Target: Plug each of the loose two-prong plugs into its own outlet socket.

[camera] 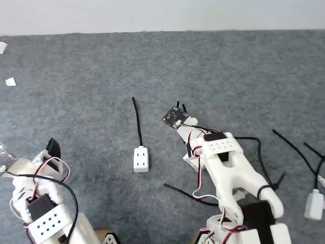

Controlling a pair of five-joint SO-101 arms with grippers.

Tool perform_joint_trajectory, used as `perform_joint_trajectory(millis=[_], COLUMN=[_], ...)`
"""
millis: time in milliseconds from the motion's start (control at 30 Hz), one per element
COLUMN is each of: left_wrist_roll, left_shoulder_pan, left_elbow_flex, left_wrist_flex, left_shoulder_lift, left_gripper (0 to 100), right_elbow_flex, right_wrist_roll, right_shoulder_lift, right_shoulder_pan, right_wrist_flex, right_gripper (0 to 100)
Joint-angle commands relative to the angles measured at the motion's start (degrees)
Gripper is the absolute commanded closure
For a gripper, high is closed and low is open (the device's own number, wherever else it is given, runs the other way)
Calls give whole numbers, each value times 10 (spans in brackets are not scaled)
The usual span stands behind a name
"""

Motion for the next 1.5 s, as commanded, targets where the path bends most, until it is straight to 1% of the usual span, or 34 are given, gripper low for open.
perform_joint_trajectory(millis=[0, 133, 267, 533, 667, 700, 833, 900, 1033, 1133, 1267, 1467], left_wrist_roll=[1, 1, 1, 1, 1, 1, 1, 1, -38, -59, -62, -99], left_shoulder_pan=[4, 4, 4, 4, 4, 4, 4, 11, 60, 103, 149, 215], left_elbow_flex=[-3, -3, -3, -3, -3, -3, -3, -3, -3, -2, -2, 4], left_wrist_flex=[-14, -14, -14, -14, -13, -13, -11, -11, 26, 47, 69, 84], left_shoulder_lift=[-7, -7, -7, -7, -7, -7, -7, -4, -3, -2, -2, 17], left_gripper=[699, 699, 699, 699, 699, 699, 699, 699, 700, 700, 700, 701], right_elbow_flex=[-36, -47, -50, -97, -117, -118, -120, -116, -100, -76, -30, -28], right_wrist_roll=[6, 8, 33, 32, 31, 31, -5, -8, -32, -61, -79, -126], right_shoulder_lift=[1, 7, 15, 63, 78, 83, 82, 67, -9, -103, -255, -433], right_shoulder_pan=[7, 7, 6, 7, 7, 11, 20, 20, 7, -22, -65, -135], right_wrist_flex=[13, 24, 28, 64, 80, 80, 80, 80, 100, 127, 171, 255], right_gripper=[916, 916, 916, 918, 995, 991, 990, 990, 990, 990, 990, 990])
